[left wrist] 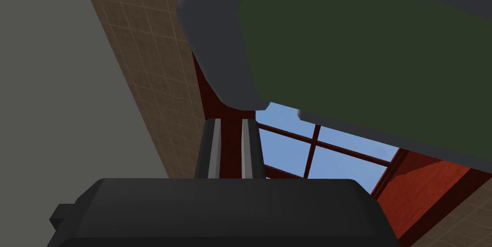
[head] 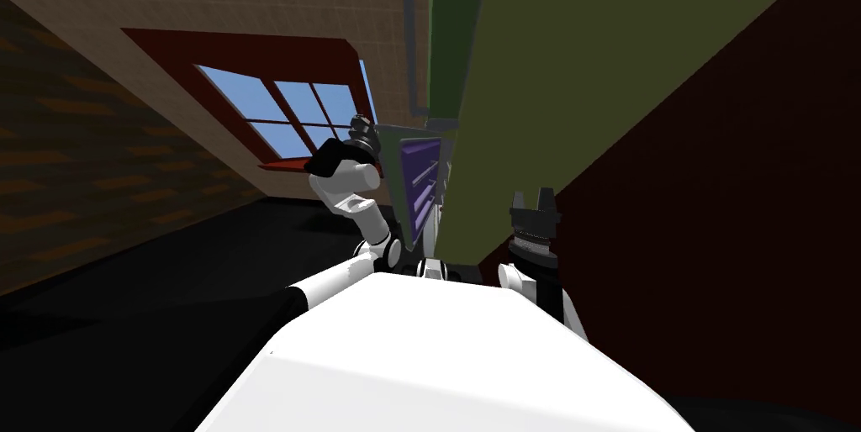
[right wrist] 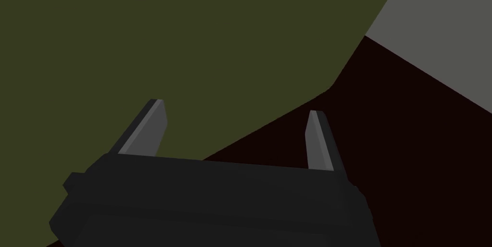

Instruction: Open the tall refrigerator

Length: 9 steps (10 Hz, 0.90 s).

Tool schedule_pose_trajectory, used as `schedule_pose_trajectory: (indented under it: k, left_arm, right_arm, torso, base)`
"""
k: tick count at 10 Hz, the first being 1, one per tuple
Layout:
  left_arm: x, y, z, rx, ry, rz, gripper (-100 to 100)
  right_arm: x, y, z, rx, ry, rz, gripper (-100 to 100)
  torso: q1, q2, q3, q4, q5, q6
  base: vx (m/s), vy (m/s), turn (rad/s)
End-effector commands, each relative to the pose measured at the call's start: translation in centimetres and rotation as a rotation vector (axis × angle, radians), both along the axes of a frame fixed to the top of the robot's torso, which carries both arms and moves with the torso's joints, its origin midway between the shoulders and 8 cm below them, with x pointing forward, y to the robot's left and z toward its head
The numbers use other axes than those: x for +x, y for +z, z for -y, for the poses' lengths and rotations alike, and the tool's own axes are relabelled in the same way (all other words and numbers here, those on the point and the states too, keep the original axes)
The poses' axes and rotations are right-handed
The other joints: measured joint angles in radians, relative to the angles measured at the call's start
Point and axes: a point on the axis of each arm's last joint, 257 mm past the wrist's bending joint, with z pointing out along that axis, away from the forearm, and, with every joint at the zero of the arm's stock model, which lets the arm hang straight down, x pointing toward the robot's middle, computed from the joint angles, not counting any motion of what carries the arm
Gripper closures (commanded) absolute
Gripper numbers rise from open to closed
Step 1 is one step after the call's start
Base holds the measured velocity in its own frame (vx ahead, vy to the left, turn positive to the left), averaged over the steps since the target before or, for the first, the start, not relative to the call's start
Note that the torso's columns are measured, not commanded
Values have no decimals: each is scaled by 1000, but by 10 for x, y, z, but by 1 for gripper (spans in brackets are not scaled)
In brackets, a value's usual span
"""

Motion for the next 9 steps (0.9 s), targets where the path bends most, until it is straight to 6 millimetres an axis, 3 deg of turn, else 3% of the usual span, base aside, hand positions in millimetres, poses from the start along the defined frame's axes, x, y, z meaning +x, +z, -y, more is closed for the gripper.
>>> schedule_pose_trajectory:
  k: [1,9]
  left_arm:
    - [0,17,20,-1,-60,40,100]
    - [11,30,61,-30,-211,66,100]
  right_arm:
    - [0,0,0,0,0,0,0]
    - [0,0,0,0,0,0,0]
  torso:
    - [-4,-1,0,1,-2,1]
    - [-3,7,6,3,1,-4]
  base:
    - [88,282,-30]
    - [55,292,-47]
